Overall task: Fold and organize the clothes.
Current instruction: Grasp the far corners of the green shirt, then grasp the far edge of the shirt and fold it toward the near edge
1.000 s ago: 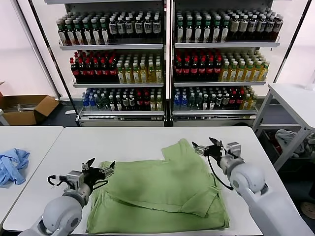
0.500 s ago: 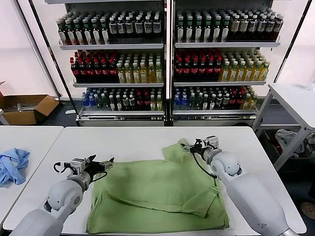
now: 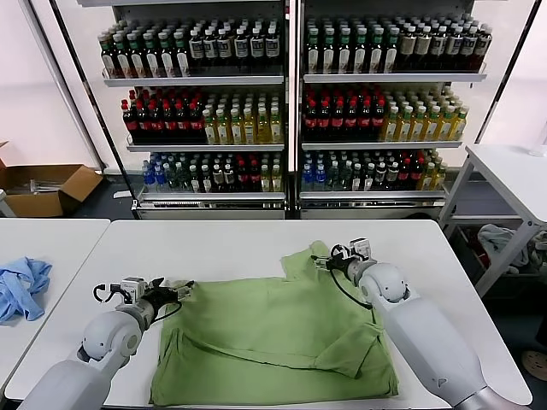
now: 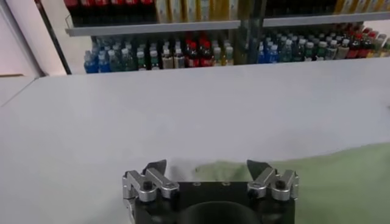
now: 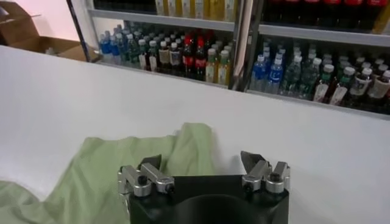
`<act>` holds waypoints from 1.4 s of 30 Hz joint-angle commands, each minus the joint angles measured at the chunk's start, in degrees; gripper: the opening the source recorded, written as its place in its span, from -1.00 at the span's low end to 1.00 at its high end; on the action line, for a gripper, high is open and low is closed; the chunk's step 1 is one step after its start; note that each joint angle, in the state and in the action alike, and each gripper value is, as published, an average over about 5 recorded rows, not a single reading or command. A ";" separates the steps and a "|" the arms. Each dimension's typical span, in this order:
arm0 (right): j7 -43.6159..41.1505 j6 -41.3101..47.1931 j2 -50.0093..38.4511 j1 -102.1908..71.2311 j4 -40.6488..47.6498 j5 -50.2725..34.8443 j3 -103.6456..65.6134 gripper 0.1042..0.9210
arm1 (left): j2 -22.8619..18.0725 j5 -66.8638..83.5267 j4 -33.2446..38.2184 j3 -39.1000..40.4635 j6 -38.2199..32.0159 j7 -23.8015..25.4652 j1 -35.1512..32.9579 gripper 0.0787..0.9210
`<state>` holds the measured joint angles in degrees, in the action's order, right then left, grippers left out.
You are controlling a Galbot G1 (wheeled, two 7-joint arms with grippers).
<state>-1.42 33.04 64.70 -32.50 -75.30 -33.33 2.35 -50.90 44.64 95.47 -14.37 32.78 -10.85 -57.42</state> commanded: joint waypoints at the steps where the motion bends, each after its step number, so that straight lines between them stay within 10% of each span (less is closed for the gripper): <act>1: -1.19 0.10 0.47 -0.11 1.55 1.50 0.32 0.60 | 0.27 0.31 -1.24 -0.78 0.23 2.36 -1.40 0.56; 24: -1.37 0.09 -0.40 -4.73 -2.96 2.87 -0.68 -0.90 | 0.10 -2.49 5.41 -0.21 -2.77 3.56 -5.36 -0.95; 42: 1.79 0.11 -6.14 -5.90 -16.23 -1.00 -0.99 -0.98 | 3.78 -2.17 9.90 -2.26 -7.71 2.69 -5.00 -0.98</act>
<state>-0.75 33.40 62.27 -37.86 -82.95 -32.31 1.79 -49.28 42.27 101.61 -15.11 27.12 -7.96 -61.35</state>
